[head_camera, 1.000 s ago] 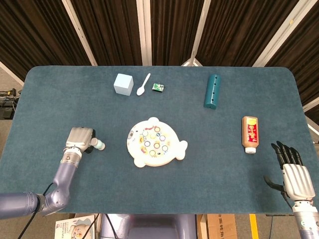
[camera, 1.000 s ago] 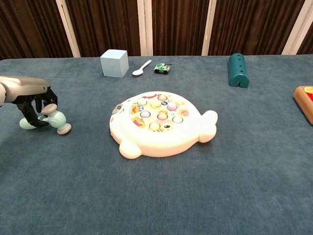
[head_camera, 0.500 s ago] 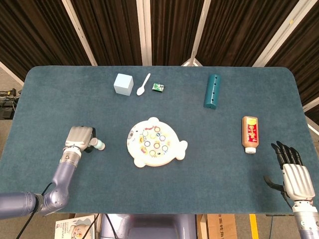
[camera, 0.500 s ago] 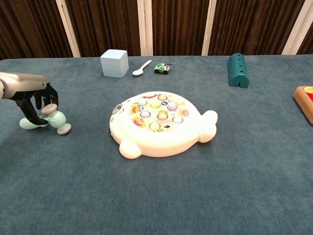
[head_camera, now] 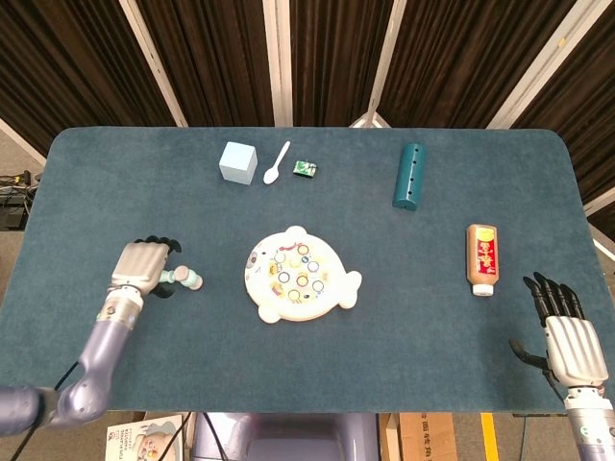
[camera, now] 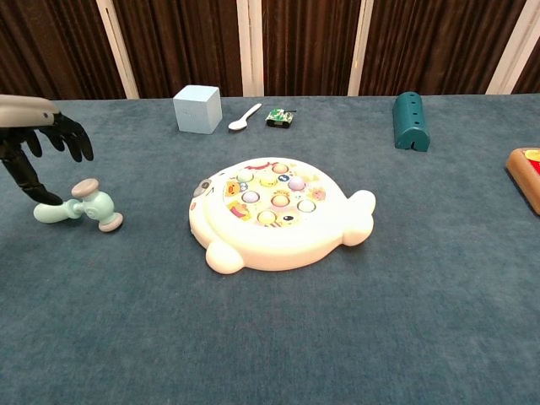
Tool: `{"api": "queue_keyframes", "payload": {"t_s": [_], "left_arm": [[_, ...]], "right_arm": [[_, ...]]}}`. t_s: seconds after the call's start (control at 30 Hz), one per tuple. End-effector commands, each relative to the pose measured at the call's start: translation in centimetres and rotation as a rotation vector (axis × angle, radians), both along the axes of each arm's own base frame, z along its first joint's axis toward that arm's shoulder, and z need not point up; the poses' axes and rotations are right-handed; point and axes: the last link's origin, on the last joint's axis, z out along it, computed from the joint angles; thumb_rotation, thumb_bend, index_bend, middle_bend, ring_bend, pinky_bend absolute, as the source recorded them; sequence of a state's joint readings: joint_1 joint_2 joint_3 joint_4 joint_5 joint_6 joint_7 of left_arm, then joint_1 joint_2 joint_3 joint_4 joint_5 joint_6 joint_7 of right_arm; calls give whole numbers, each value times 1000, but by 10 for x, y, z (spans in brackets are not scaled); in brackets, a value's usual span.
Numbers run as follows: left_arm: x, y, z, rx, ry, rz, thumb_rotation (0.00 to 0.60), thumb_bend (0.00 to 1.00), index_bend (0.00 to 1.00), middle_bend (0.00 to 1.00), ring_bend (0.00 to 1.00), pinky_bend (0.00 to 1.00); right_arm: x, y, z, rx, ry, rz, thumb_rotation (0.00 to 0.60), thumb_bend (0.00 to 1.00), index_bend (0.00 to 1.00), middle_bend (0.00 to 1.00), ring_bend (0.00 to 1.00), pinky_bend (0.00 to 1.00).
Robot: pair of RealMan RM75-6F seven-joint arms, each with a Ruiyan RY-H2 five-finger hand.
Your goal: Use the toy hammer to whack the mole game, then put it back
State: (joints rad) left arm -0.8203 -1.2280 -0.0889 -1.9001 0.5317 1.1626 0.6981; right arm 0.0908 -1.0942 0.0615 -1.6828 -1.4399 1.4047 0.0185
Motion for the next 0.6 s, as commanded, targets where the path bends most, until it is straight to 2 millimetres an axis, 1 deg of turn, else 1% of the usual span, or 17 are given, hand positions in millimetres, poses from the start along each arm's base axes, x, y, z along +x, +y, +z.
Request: {"api": "queue_keyframes", "payload": {"t_s": [0.03,0.07,0.13,0.2,0.27,0.33,0.4,0.47,0.6], "left_arm": [[-9,-24,30,34,-33,-7,600,195,148,110,83,140],[-13,-31,38,49,-47,-5,600,166,100,67,48,109],[-22,-43,49,84,-79,-1,600,133,47,22,16,75],[-32,-57,58,124,-96,-10,600,119,18,4,4,57],[-41,-69,65,163,-96,-35,600,112,7,1,1,41],[-54,-90,74,233,-87,-90,600,105,0,0,0,29],[-64,-105,80,284,-74,-130,600,100,0,0,0,21],[-78,-129,83,338,-69,-169,600,97,0,0,0,15],[-102,-158,85,401,-75,-213,600,93,0,0,0,6]], "right_arm": [[0,0,-1,4,7,2,600,253,0,0,0,0],[1,0,-1,4,12,6,600,253,0,0,0,0],[1,1,-1,6,23,17,600,253,0,0,0,0],[3,0,-2,11,32,37,600,254,0,0,0,0],[4,0,-2,14,43,55,600,253,0,0,0,0],[5,1,-2,10,57,74,600,252,0,0,0,0],[5,2,-2,5,70,81,600,253,0,0,0,0],[5,2,-3,-3,88,86,600,253,0,0,0,0],[2,2,-2,-14,104,82,600,253,0,0,0,0]]}}
